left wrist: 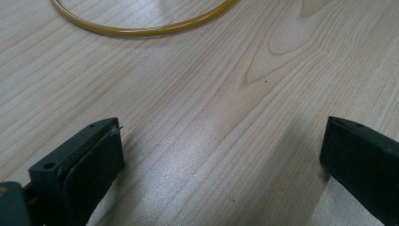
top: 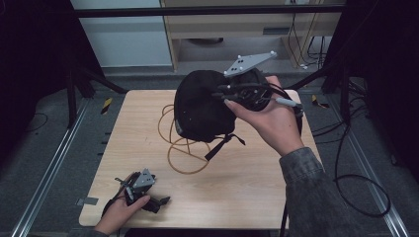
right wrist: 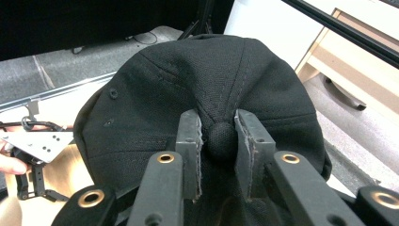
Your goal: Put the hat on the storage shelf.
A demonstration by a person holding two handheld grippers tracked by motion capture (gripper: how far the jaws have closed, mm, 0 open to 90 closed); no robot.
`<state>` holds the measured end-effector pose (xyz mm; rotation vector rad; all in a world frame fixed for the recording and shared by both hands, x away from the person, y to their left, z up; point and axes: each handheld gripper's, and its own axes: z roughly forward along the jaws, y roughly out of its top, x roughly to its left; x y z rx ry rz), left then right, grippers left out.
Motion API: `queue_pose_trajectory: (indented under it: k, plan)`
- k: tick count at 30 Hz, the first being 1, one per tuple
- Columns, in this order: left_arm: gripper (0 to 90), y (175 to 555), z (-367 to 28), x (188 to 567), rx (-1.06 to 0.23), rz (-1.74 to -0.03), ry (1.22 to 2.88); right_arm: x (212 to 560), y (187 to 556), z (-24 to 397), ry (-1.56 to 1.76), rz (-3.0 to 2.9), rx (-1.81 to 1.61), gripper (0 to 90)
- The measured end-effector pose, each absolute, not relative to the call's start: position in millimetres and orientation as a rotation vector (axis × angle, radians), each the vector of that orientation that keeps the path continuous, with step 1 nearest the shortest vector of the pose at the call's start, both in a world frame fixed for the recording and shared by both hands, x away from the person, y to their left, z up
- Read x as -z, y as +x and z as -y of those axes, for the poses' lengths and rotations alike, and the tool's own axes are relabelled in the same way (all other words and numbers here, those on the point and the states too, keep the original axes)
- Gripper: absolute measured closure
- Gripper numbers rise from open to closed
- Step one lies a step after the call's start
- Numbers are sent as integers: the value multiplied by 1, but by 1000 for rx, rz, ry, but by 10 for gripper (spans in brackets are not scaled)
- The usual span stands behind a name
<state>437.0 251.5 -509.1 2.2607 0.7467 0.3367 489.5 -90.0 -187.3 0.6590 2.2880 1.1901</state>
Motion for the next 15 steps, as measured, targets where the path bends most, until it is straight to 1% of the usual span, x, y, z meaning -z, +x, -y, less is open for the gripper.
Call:
queue_pose_trajectory:
  k: [15]
  plan:
    - [0, 437, -251, 509, -337, -747, 2260, 185, 505, 62, 635, -2323, -1178, 732]
